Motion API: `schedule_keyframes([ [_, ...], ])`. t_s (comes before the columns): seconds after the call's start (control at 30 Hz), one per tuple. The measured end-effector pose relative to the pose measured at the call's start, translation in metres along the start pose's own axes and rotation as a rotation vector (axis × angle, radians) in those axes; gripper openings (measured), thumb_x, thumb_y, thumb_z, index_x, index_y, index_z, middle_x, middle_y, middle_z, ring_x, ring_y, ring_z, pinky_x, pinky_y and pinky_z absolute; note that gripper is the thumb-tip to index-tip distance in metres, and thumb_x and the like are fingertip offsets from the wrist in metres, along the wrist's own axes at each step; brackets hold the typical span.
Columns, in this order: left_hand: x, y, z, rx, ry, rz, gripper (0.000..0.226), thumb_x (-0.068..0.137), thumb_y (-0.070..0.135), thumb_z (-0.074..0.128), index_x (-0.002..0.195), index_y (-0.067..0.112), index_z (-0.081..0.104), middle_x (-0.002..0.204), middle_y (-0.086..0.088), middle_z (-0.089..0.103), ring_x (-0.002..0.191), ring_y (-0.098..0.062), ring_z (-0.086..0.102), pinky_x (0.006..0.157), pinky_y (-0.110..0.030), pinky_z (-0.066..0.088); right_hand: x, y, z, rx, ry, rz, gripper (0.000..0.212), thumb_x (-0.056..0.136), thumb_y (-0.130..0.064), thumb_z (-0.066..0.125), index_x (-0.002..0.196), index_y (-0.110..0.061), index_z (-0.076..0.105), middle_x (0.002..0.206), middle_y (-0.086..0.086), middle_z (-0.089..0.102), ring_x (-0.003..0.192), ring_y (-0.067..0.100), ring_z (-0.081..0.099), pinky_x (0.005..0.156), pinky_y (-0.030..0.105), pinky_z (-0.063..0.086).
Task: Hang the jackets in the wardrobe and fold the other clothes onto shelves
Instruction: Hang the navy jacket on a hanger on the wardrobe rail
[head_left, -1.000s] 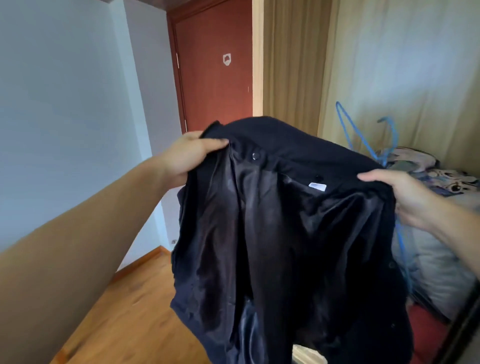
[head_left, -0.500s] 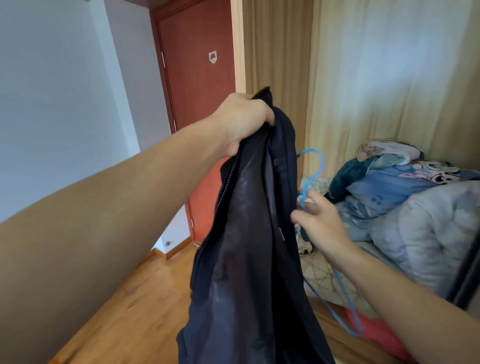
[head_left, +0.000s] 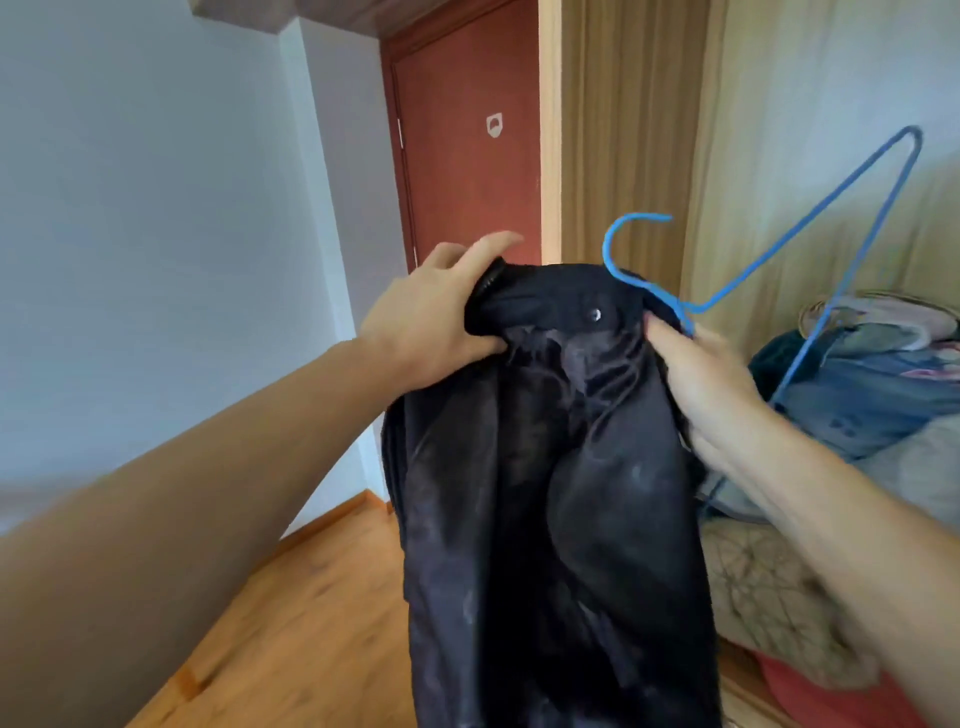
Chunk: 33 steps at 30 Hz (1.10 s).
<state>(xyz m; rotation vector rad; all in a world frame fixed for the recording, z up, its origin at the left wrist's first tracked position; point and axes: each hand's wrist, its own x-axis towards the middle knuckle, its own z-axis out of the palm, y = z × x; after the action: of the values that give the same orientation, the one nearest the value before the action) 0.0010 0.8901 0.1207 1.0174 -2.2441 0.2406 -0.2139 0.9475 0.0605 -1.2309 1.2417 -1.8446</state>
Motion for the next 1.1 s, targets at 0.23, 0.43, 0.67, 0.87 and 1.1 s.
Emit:
schedule_keyframes([
  [0.23, -0.012, -0.022, 0.037, 0.311, 0.191, 0.241, 0.050, 0.071, 0.053, 0.063, 0.108, 0.019, 0.063, 0.132, -0.006, 0.056, 0.131, -0.033, 0.042, 0.102, -0.060, 0.039, 0.013, -0.049, 0.024, 0.013, -0.223, -0.039, 0.007, 0.084, -0.020, 0.069, 0.080, -0.017, 0.074, 0.085, 0.002, 0.075, 0.081, 0.017, 0.071, 0.078, 0.031, 0.053],
  [0.43, -0.015, -0.018, 0.052, -0.677, -0.134, -0.185, 0.037, 0.100, 0.033, 0.044, 0.079, 0.007, 0.058, 0.069, 0.004, 0.056, 0.068, -0.012, 0.051, 0.071, -0.042, 0.048, 0.021, -0.057, -0.005, -0.041, -0.162, 0.094, 0.023, 0.060, -0.029, 0.070, 0.075, -0.014, 0.063, 0.076, 0.008, 0.063, 0.069, 0.021, 0.059, 0.068, 0.031, 0.042],
  [0.67, -0.004, 0.022, 0.050, -1.161, -0.524, -0.295, 0.037, 0.104, 0.038, 0.038, 0.127, 0.018, 0.059, 0.117, -0.001, 0.070, 0.110, -0.017, 0.065, 0.089, -0.032, 0.054, 0.018, -0.044, -0.047, 0.000, -0.081, 0.211, 0.020, 0.052, -0.028, 0.059, 0.068, -0.019, 0.049, 0.067, 0.003, 0.050, 0.059, 0.019, 0.049, 0.056, 0.026, 0.037],
  [0.87, -0.010, 0.048, 0.049, -0.989, -0.850, -0.321, 0.054, 0.079, 0.061, 0.057, 0.113, 0.020, 0.066, 0.111, 0.002, 0.073, 0.104, -0.015, 0.069, 0.087, -0.026, 0.054, 0.022, -0.042, -0.077, -0.028, -0.033, 0.268, 0.031, 0.041, -0.027, 0.061, 0.067, -0.020, 0.048, 0.070, 0.005, 0.047, 0.061, 0.020, 0.046, 0.058, 0.029, 0.036],
  [1.1, 0.043, 0.075, 0.026, -0.993, -0.425, -0.400, 0.025, 0.082, 0.013, 0.070, 0.104, 0.001, 0.071, 0.101, -0.013, 0.074, 0.091, -0.027, 0.072, 0.080, -0.034, 0.060, 0.009, -0.025, -0.118, -0.465, 0.016, 0.213, 0.058, 0.091, -0.063, 0.044, 0.077, -0.015, 0.072, 0.070, 0.003, 0.070, 0.032, 0.009, 0.028, 0.039, 0.016, 0.019],
])
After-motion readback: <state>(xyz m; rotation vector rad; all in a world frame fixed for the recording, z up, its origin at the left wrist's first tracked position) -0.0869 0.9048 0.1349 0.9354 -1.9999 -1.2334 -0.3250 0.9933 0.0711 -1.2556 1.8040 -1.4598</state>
